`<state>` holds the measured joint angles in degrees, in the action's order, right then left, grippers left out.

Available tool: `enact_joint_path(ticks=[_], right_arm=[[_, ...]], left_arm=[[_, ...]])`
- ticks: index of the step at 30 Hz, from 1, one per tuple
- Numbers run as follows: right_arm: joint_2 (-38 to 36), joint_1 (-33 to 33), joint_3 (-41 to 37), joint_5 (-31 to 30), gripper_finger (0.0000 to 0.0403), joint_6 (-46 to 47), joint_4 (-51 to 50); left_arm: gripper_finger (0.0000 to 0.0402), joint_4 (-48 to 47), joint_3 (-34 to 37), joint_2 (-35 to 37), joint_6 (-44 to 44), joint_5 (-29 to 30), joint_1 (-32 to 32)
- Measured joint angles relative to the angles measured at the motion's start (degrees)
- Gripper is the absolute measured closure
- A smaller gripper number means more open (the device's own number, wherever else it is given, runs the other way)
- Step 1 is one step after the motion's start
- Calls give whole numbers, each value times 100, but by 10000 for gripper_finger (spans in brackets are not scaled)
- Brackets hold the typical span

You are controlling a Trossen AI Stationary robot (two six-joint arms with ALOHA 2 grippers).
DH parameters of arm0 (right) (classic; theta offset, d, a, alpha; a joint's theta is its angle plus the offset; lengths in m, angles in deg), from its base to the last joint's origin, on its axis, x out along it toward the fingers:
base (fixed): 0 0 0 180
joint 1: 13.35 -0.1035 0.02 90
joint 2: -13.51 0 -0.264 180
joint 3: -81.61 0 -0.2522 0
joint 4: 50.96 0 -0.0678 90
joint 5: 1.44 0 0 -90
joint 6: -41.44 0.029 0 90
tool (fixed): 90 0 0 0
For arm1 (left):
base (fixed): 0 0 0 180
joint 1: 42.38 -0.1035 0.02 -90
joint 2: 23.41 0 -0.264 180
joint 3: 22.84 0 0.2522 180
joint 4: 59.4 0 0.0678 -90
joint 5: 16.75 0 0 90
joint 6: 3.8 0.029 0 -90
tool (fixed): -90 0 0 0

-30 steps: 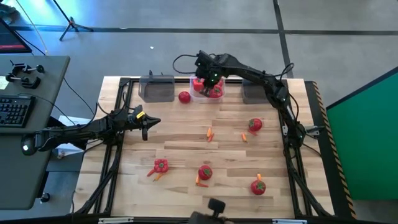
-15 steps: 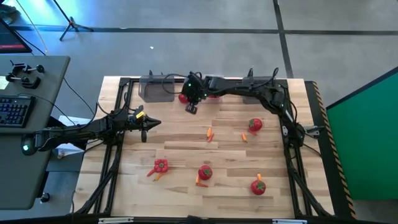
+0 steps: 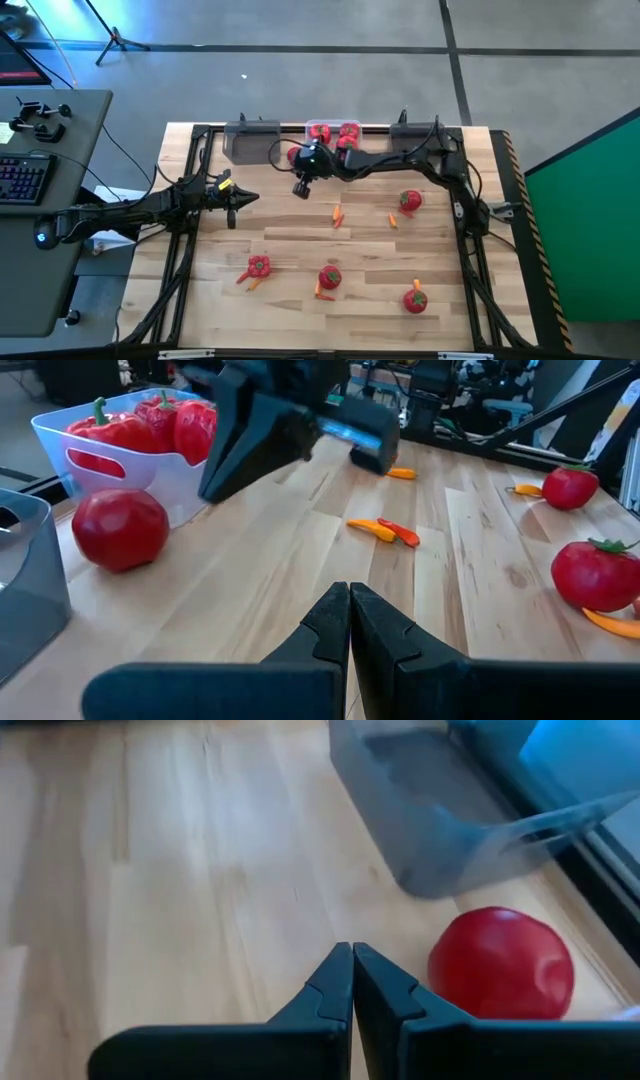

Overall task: Sort produce into baskets
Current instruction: Put the red bell pepper into the transparent bin

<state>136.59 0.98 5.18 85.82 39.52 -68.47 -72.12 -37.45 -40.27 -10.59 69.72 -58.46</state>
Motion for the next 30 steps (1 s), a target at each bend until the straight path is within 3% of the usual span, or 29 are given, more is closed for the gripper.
enact_joint_path(ticks=[11, 19, 30], right_arm=[[-1170, -114, -2289, -160, 403, 663, 1808], [-2156, -320, -3358, -696, 403, 751, 1924], [-2869, -526, -4220, -933, 403, 750, 2192]], left_arm=[[402, -315, -361, -52, -18, -533, 9], [402, -794, -1117, -521, -7, -727, 560], [401, -1801, -2194, -2060, -304, 797, 2466]])
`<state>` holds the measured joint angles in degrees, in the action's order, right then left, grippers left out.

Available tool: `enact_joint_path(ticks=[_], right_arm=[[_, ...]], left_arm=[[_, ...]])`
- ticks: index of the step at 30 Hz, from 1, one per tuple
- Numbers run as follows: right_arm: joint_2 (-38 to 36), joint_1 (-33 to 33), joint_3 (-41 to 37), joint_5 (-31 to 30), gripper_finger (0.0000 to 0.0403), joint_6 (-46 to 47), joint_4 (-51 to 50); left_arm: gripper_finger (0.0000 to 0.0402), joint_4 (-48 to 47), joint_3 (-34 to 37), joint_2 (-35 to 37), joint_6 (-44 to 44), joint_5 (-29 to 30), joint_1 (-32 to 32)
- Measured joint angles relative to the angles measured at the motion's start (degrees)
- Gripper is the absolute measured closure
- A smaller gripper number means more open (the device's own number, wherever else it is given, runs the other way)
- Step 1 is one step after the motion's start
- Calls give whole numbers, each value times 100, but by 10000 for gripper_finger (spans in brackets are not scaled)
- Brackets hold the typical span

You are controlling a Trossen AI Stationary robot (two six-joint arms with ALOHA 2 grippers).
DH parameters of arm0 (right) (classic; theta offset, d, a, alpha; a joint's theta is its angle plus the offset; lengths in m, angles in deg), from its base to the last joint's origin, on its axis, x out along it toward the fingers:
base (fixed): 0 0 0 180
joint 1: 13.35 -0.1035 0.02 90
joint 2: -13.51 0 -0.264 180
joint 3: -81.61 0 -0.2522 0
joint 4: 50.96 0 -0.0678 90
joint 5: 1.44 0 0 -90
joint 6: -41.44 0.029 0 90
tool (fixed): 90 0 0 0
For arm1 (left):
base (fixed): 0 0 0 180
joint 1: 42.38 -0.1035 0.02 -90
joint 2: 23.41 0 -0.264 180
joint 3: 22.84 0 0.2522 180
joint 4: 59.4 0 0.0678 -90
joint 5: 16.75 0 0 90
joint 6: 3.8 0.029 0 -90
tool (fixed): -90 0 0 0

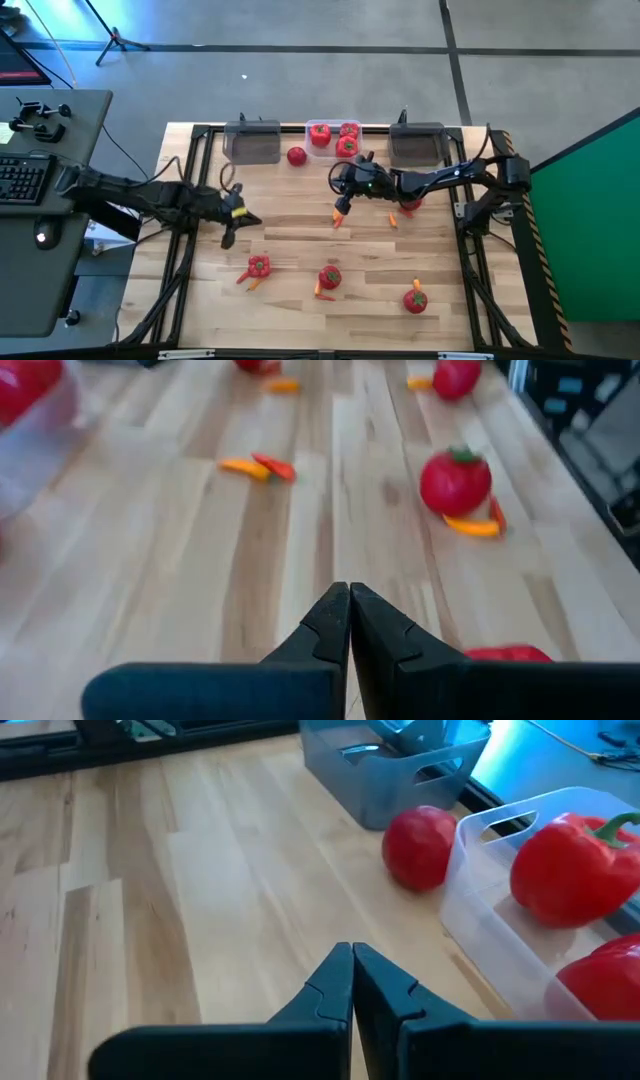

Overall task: Sort produce into baskets
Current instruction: Put the red bell pepper into the transparent bin

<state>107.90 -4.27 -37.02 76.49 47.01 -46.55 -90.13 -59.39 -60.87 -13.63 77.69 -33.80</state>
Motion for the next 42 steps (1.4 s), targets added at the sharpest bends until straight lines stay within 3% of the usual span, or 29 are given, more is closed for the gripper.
enact_joint_path(ticks=[6, 16, 23, 30, 42], right_arm=[[0, -63, -17, 3, 403, -65, -23], [0, -282, -17, 21, 403, -182, -30], [0, -460, -17, 23, 403, -302, -39], [0, -567, -17, 21, 403, -408, -87], [0, -570, -17, 21, 403, -582, -91]], left_arm=[[376, -625, -794, -977, -497, 807, 1067], [289, -1241, -1788, -2762, -1208, 961, 2266], [247, -1608, -2343, -3660, -1717, 1050, 2590], [261, -2021, -2472, -4134, -2351, 917, 2595], [338, -2094, -2475, -4202, -2454, 945, 2514]])
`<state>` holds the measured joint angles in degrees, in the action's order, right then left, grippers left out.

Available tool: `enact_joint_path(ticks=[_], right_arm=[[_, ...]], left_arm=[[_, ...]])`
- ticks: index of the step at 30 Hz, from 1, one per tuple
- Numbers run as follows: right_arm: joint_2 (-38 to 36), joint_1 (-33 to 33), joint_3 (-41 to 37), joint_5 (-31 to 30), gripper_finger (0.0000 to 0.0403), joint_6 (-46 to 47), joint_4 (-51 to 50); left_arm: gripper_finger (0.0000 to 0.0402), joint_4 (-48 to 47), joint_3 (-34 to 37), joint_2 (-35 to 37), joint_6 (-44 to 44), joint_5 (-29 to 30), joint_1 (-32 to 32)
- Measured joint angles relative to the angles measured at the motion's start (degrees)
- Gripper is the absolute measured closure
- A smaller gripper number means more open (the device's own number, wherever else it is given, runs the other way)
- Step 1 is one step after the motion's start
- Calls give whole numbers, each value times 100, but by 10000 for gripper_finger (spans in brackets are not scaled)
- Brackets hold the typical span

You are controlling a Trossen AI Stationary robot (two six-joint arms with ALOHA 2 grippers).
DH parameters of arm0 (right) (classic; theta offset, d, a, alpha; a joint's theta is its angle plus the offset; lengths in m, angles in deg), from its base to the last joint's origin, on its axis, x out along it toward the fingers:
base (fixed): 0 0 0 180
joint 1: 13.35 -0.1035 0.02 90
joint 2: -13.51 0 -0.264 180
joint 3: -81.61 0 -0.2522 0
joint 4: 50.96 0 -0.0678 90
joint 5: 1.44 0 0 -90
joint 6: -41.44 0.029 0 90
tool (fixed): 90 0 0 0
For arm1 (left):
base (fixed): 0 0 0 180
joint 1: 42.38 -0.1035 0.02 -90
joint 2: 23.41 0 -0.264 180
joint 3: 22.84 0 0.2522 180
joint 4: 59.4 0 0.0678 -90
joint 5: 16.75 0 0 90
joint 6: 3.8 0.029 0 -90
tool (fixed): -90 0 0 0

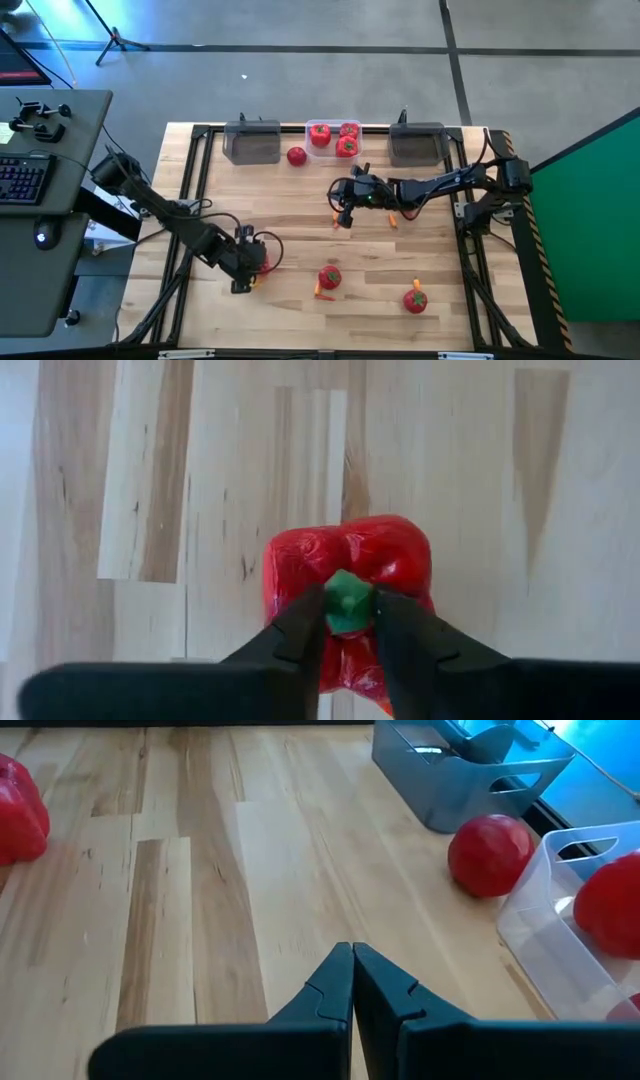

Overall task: Sort produce into baskets
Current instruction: Put the red bell pepper into the transparent bin

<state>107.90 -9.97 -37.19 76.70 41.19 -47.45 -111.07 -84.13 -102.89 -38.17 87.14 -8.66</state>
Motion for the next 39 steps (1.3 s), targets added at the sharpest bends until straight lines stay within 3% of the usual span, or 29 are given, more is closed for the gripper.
enact_joint_path(ticks=[5, 8, 17, 24, 28, 33, 39], right_arm=[[0, 45, 0, 2, 403, -23, 12], [0, 108, 0, 40, 403, -92, 8], [0, 344, 0, 142, 403, -129, -47], [0, 508, 0, 153, 403, -107, -27], [0, 624, 0, 153, 403, -99, -27], [0, 759, 0, 152, 403, -70, -17], [0, 858, 0, 153, 403, -66, 62]], left_arm=[[387, 52, -2, 20, 377, 1, -283], [396, 79, 7, 116, 795, -28, -700], [400, 1011, 7, 317, 2382, -1015, -2623], [400, 1754, 7, 317, 2954, -1251, -4219], [401, 2276, -41, 296, 3426, -1813, -5120], [401, 2135, -660, 31, 4234, -2381, -5958], [401, 1436, -1821, -970, 5304, -2727, -6518]])
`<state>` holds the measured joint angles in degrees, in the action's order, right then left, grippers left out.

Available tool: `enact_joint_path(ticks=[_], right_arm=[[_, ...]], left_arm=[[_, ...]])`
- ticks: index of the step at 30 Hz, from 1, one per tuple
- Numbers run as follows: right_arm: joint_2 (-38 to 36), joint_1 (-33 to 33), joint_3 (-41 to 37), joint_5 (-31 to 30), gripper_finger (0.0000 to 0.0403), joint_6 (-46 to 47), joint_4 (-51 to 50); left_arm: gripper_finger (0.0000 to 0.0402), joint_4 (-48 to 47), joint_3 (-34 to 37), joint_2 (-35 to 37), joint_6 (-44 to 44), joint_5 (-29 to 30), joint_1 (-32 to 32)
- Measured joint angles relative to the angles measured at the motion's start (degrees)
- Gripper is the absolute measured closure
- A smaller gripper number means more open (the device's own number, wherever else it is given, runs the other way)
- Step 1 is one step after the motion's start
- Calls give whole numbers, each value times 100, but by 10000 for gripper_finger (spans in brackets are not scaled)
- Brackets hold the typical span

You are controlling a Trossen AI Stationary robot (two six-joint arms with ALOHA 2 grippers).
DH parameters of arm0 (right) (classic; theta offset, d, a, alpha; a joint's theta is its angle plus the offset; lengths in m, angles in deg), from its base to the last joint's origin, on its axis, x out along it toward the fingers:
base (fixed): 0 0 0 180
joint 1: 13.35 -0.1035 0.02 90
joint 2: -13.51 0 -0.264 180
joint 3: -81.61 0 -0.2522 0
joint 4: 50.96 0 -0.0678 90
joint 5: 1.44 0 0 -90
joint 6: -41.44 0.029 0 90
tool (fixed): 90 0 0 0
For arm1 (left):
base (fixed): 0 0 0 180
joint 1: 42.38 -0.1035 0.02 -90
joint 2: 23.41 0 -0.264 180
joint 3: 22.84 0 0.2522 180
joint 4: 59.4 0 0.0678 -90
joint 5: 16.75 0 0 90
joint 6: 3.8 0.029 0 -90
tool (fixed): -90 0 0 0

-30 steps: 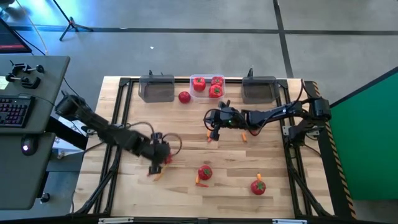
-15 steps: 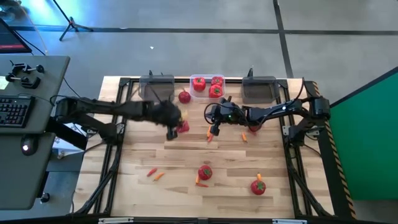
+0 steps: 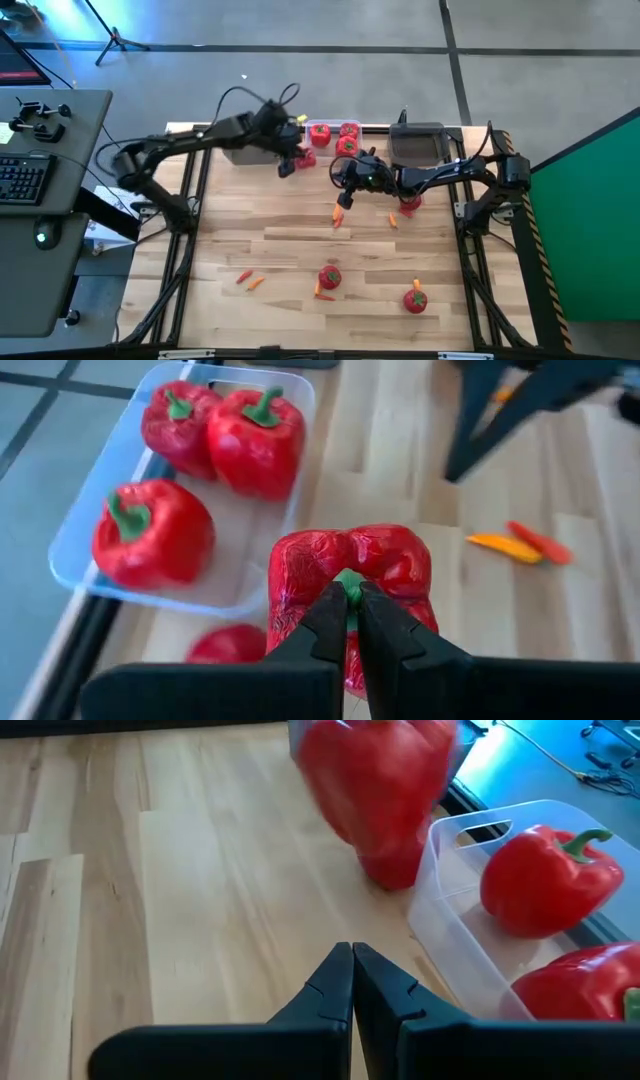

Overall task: Sort produce into baskets
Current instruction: Put the red bell pepper into the transparent bin

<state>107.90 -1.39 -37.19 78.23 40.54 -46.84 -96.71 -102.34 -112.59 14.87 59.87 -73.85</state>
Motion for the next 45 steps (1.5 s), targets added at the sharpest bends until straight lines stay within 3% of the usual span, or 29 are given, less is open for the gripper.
enact_joint_path(ticks=[9, 21, 37, 45], right_arm=[[0, 8, 0, -2, 403, -46, 42], [0, 8, 0, -38, 403, -42, 42], [0, 8, 0, -45, 403, -42, 42], [0, 8, 0, -47, 403, -45, 40]], left_arm=[[401, -590, -1452, -1154, 767, -444, -290], [401, -1106, -2392, -2207, 1195, -602, -503], [400, -1106, -2457, -2562, 1248, -542, -507], [360, -1090, -2452, -2562, 1355, -270, -507]])
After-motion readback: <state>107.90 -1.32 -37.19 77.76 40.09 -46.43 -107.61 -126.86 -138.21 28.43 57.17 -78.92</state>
